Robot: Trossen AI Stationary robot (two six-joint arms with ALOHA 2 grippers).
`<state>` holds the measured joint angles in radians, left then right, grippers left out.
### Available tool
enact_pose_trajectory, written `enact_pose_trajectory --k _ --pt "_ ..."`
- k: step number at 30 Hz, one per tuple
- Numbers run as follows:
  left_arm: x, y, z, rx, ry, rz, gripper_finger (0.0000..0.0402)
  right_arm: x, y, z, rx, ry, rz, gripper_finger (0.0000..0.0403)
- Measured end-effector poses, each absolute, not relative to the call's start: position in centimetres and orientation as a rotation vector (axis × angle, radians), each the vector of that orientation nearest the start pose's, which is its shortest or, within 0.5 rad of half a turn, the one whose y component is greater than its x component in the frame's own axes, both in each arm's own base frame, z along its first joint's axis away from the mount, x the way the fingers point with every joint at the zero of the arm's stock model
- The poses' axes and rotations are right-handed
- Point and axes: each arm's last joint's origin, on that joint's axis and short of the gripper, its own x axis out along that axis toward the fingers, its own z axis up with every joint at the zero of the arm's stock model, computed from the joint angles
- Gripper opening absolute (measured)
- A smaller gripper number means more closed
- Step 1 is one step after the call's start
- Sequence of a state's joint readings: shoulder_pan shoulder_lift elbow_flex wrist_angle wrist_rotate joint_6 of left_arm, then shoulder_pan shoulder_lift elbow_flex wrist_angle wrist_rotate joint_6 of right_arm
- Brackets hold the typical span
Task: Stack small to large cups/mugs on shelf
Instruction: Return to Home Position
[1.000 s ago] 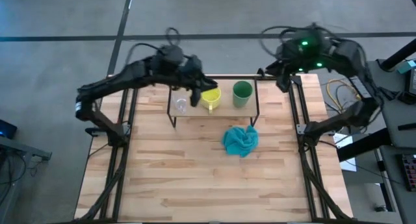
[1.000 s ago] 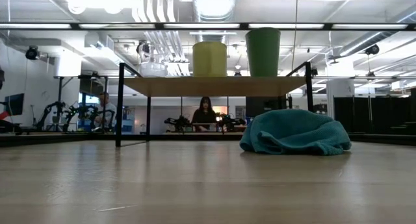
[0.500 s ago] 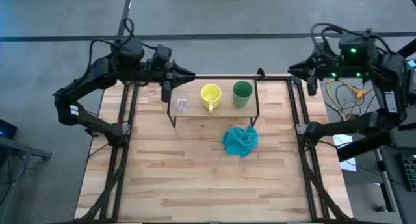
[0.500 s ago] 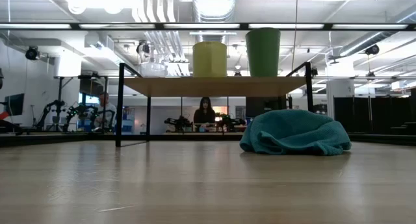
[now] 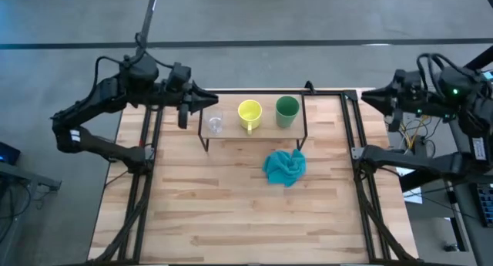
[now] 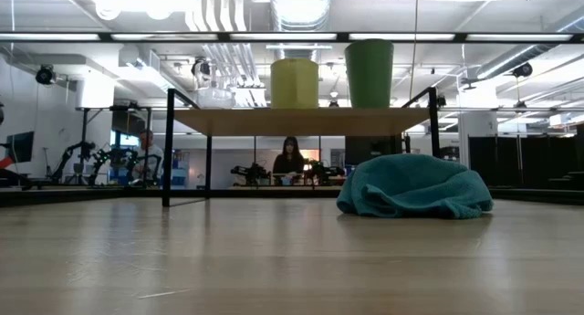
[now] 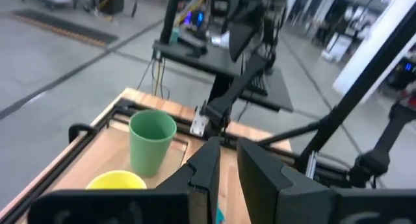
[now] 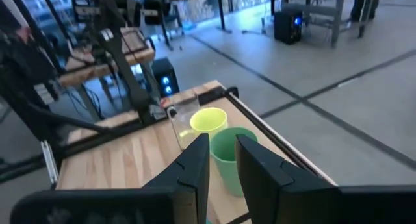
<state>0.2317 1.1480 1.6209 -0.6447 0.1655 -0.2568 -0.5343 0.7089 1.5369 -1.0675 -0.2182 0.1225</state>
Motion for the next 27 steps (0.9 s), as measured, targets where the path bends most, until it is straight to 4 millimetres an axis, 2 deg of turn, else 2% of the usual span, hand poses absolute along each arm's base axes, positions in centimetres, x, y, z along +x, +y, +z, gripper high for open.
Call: enact_pose_trajectory --k 4,8,13,18,23,27 --pt "18.1 3.6 47.7 -0.301 0.069 0.068 0.0040 2.1 -0.5 45.2 0.239 0.155 -0.327 0.0070" --pt "17.2 3.2 45.1 -0.332 0.020 0.052 0.0040 1.7 -0.1 43.3 0.238 0.107 -0.277 0.0070" --pt "16.2 2.9 41.5 -0.357 -0.027 0.033 0.0040 1.8 0.1 41.4 0.224 0.041 -0.196 0.0070" --pt "15.5 2.3 38.2 -0.365 -0.117 -0.023 0.0040 2.2 -0.1 38.5 0.283 0.055 -0.188 0.0070" --pt "15.2 1.3 34.8 -0.352 -0.199 -0.113 0.0040 2.7 -0.2 36.2 0.252 -0.015 -0.087 0.0070" --pt "15.3 0.5 32.3 -0.353 -0.231 -0.171 0.0040 2.8 -0.2 34.5 0.235 -0.068 -0.069 0.0070"
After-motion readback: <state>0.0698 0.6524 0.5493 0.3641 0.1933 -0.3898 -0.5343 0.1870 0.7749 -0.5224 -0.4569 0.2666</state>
